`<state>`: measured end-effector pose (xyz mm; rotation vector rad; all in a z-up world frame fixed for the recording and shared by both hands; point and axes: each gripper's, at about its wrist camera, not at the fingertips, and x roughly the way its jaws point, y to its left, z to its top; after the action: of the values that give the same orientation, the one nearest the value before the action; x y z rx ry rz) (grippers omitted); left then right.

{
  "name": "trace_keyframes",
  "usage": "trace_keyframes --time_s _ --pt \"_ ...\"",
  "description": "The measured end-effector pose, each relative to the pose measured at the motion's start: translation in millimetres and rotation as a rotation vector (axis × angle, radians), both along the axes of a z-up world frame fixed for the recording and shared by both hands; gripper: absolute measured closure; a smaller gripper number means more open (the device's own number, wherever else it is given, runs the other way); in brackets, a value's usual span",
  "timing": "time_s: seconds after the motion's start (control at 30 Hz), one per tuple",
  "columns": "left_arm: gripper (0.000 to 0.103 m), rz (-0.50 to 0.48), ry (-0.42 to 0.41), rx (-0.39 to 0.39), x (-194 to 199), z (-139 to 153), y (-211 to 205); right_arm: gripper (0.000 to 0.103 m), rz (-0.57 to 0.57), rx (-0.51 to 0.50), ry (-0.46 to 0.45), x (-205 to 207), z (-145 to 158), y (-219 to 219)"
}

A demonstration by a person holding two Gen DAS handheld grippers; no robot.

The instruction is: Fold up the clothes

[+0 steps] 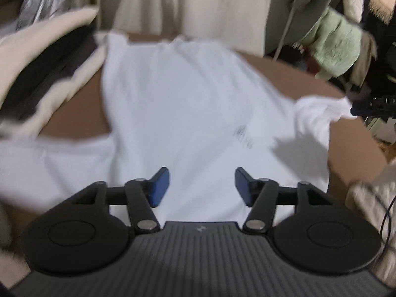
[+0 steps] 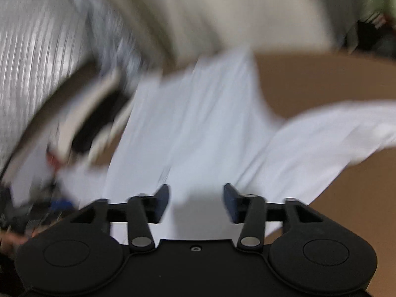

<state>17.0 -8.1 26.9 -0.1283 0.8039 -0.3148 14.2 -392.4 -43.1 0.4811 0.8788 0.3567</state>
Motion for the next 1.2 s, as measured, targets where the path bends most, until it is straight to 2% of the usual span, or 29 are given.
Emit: trace_keyframes --time_s 0.03,0.1,0.17,0.27,0.3,0.4,0.5,0.6,0.63,0.67,0.7,0.8,0.93,1.0,1.03,1.07,1.1,1.13,1.2 --pt "0.043 -0.028 0.017 -0.022 15 -3 -12 0.034 -0.058 0.033 -0.046 1 7 -19" --pt "0.043 -0.092 0.039 -0.055 43 -14 -44 0.033 -0.18 0.104 -0.121 3 18 -57" --pt "0.043 -0.151 0.039 -0.048 61 -23 -84 0.033 -0.343 0.195 -0.062 12 8 -97" --pt "0.043 -0.196 0.062 -0.041 84 -33 -126 0.033 -0.508 0.277 -0.022 8 -11 -143" --pt "0.043 -0.209 0.072 -0.067 83 -35 -133 0.033 -0.558 0.301 -0.009 6 -17 -157" --pt "0.042 -0.201 0.118 -0.142 103 -41 -139 0.033 -0.615 0.312 -0.012 -9 -34 -193" --pt "0.042 -0.183 0.154 -0.149 114 -52 -142 0.033 -0.669 0.3 -0.01 -13 -51 -219" --pt "0.042 -0.162 0.208 -0.175 121 -70 -138 0.033 -0.755 0.235 0.003 -8 -71 -237" --pt "0.042 -0.145 0.219 -0.184 124 -76 -132 0.029 -0.777 0.197 -0.011 -4 -76 -241" --pt "0.042 -0.127 0.23 -0.193 127 -81 -126 0.017 -0.796 0.161 -0.022 1 -81 -247" --pt "0.042 -0.108 0.241 -0.202 129 -86 -120 0.015 -0.796 0.132 -0.015 8 -86 -254" --pt "0.042 -0.054 0.271 -0.253 132 -95 -99 0.015 -0.773 0.053 0.025 38 -100 -262" --pt "0.042 -0.032 0.274 -0.321 128 -102 -88 0.014 -0.826 0.007 -0.031 62 -107 -268" --pt "0.042 -0.034 0.26 -0.32 125 -103 -91 0.021 -0.845 -0.024 -0.051 75 -114 -271" --pt "0.042 -0.035 0.252 -0.319 124 -103 -92 0.042 -0.863 -0.06 -0.055 81 -115 -272" --pt "0.042 -0.042 0.242 -0.322 124 -103 -93 0.074 -0.879 -0.094 -0.058 86 -114 -274" --pt "0.043 -0.048 0.241 -0.348 125 -102 -96 0.091 -0.885 -0.121 -0.054 89 -112 -278" --pt "0.044 -0.053 0.241 -0.376 127 -101 -98 0.096 -0.902 -0.154 -0.079 89 -104 -282" --pt "0.044 -0.064 0.259 -0.456 128 -101 -103 0.096 -0.935 -0.22 -0.129 87 -87 -290"
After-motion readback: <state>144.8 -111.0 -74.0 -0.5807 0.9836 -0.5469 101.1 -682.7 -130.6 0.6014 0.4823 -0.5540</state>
